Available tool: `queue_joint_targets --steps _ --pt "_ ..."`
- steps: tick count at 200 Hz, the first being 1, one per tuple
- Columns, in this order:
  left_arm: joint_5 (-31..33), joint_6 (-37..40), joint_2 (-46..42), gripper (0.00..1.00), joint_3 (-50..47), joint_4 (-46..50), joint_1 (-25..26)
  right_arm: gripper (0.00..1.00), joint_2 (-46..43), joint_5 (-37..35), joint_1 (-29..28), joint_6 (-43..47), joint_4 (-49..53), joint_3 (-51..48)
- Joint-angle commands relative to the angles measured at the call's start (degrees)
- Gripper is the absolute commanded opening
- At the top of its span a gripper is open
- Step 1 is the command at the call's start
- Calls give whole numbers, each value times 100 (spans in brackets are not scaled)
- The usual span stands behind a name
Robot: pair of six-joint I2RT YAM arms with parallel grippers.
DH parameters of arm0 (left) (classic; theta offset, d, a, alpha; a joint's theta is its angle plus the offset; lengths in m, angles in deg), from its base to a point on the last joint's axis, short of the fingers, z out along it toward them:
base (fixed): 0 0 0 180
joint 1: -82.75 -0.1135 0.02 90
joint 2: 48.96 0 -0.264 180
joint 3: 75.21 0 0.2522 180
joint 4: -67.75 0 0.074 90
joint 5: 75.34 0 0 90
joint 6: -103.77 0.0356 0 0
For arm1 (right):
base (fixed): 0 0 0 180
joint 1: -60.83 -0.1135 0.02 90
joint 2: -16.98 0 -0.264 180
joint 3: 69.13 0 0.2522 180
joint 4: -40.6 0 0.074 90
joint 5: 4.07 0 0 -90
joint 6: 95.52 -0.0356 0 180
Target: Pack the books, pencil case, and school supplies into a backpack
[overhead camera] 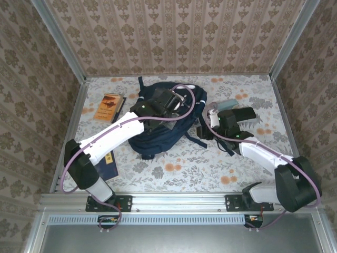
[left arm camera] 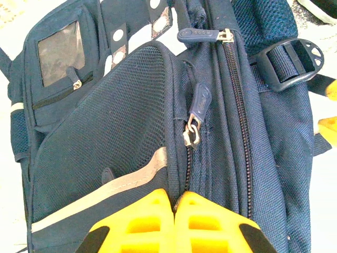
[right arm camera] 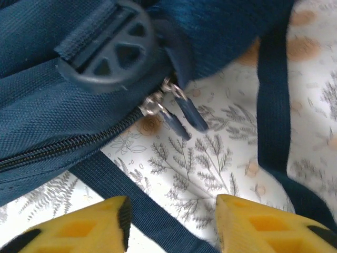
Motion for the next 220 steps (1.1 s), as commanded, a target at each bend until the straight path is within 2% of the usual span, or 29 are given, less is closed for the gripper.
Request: queue_joint_targets --steps 1,24,46,84,124,132,163,213,220 --pt "104 104 -458 0 55 -501 -71 38 340 378 103 679 -484 355" --pt "85 123 -486 0 17 -508 -106 37 856 641 315 678 -909 367" --pt "42 124 -500 0 -5 -523 -132 42 1101 1149 364 741 -891 571" --pt "-35 80 -481 0 -21 -552 -216 44 1271 1292 363 925 -1029 690" --pt "-69 62 -447 0 -1 -557 -265 43 1300 1761 352 1158 -1086 692" --pt "-69 55 -447 0 -15 -561 -277 41 1317 1740 352 1187 -1087 696" --pt "-83 53 -457 0 -16 -561 -299 20 1518 1838 366 1289 -743 1025" --pt "-75 27 -515 0 -140 -621 -361 12 1413 1847 372 1290 -573 936" --pt "-94 21 -521 0 -163 -635 -379 8 1389 1911 370 1314 -507 917"
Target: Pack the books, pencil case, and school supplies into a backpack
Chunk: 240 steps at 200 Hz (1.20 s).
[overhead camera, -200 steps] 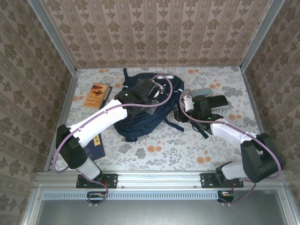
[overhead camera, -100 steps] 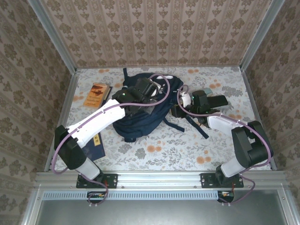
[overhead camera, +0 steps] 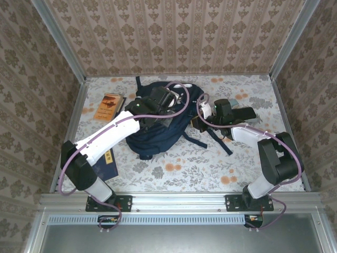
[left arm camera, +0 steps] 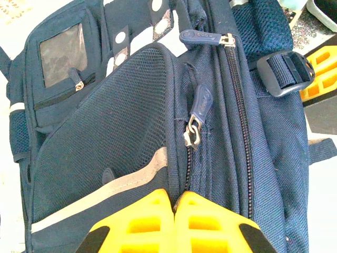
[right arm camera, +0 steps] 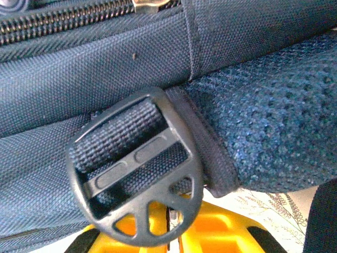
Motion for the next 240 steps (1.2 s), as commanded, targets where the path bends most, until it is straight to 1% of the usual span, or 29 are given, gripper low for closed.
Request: queue_joint_targets --steps 1,26,67,90,120,152,180,196,216,226,236,240 --pt "94 -29 -384 0 -22 -511 -77 8 -104 288 4 161 232 18" --pt "2 -74 -390 0 -83 -589 -125 5 -155 718 -10 195 577 5" --pt "-106 -149 -341 0 -165 -693 -181 0 -374 1100 -176 69 477 -273" --pt "-173 -183 -309 0 -189 -733 -196 0 -485 997 -356 20 415 -427" --pt "-275 -254 -261 0 -201 -784 -200 0 -641 895 -586 -255 -30 -792" --pt "-584 -424 -114 0 -228 -924 -201 0 -888 326 -1249 -323 -279 -1090" --pt "-870 -581 91 0 -223 -1045 -200 0 -1010 -31 -1689 -642 -725 -1265" --pt "-956 -649 159 0 -208 -1086 -200 0 -1067 -321 -1742 -895 -1008 -1434" --pt "-1038 -681 213 0 -201 -1084 -209 0 -1410 -1054 -1737 -1107 -1083 -1680" --pt "-1085 -671 222 0 -200 -1071 -217 8 -1521 -1461 -1731 -1218 -934 -1745" --pt "-1133 -668 247 0 -206 -1053 -233 23 -1587 -1888 -1727 -1378 -621 -1739" --pt "-1141 -672 256 0 -220 -1049 -235 32 -1610 -2081 -1727 -1478 -470 -1711"
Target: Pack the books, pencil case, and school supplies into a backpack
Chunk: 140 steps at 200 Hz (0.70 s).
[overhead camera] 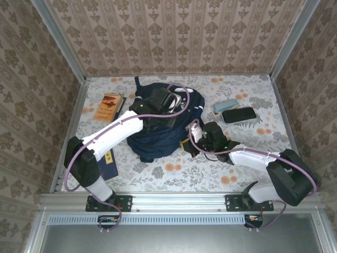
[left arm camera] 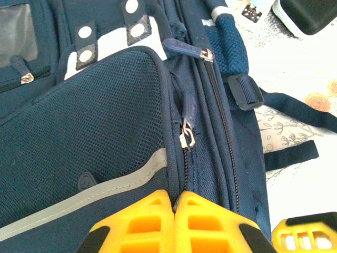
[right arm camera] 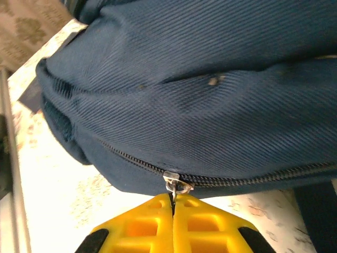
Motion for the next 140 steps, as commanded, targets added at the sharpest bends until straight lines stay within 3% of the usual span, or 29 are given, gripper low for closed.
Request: queue_joint_targets --steps 1,20,34,65,98,140 --pt "-146 -165 -25 0 83 -483 -86 34 -271 -1244 -14 -550 272 -26" --pt "-171 -164 -63 0 -63 -623 -112 55 -281 -1572 -19 -759 669 -16" --pt "-220 -189 -63 0 -113 -678 -147 60 -231 -1652 -8 -910 786 14" --pt "-265 -191 -55 0 -105 -716 -175 61 117 -1219 -8 -901 860 300" --pt "-292 -191 -44 0 -77 -690 -181 56 625 -561 -25 -845 510 478" --pt "-338 -209 -51 0 -72 -663 -183 50 890 -468 -52 -665 148 574"
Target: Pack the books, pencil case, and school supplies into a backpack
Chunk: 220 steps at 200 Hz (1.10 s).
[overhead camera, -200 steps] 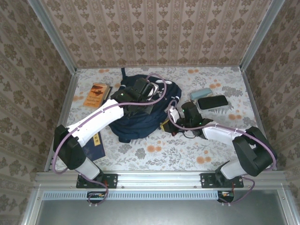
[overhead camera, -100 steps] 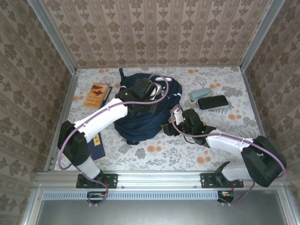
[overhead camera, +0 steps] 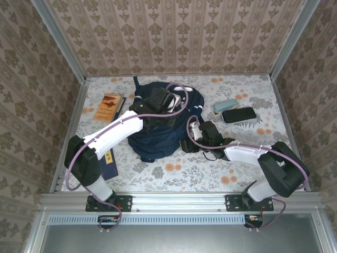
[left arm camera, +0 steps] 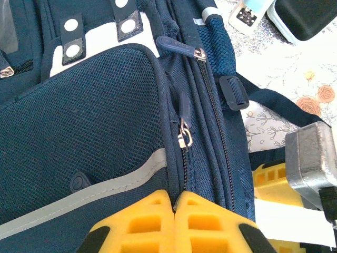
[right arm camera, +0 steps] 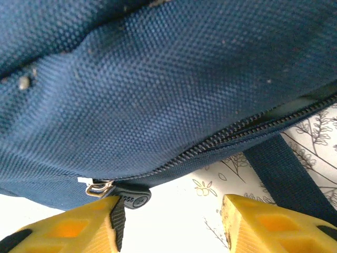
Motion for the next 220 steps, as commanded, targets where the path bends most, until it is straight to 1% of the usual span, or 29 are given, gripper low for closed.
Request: queue_joint_targets --steps 1,19,40,69,87,97,115,133,145,159,170,174,186,199,211,220 --pt "-64 -102 -79 0 85 -418 -65 49 150 298 -41 122 -316 203" --pt "-62 -102 -77 0 91 -409 -64 46 206 562 -63 264 -446 239" --pt "-42 -105 -82 0 97 -409 -71 48 149 820 -104 410 -628 116" --pt "-27 -107 -77 0 86 -409 -74 52 30 888 -120 472 -731 -97" --pt "-27 -110 -74 0 88 -408 -84 53 63 918 -138 490 -773 -152" --pt "-32 -110 -82 0 94 -418 -83 51 138 895 -147 484 -762 -111" --pt "-44 -110 -77 0 116 -419 -94 45 303 822 -147 492 -735 18" --pt "-54 -109 -77 0 121 -416 -93 34 447 662 -156 493 -766 131" --pt "-66 -110 -86 0 121 -402 -92 25 500 495 -156 484 -795 169" --pt "-61 -110 -93 0 120 -383 -107 11 493 223 -156 459 -788 165" --pt "-63 -102 -111 0 127 -351 -125 2 413 -42 -156 429 -754 114" --pt "-62 -89 -114 0 130 -336 -133 0 358 -141 -156 418 -742 85" --pt "-120 -88 -150 0 132 -277 -198 0 167 -422 -150 398 -719 -44" --pt "-265 -33 -207 13 111 -219 -317 0 -93 -742 -134 333 -473 -111" --pt "-431 62 -329 31 24 -229 -441 0 -341 -868 -76 286 -195 -137" --pt "-678 188 -420 41 -67 -263 -536 0 -468 -893 1 220 31 -145"
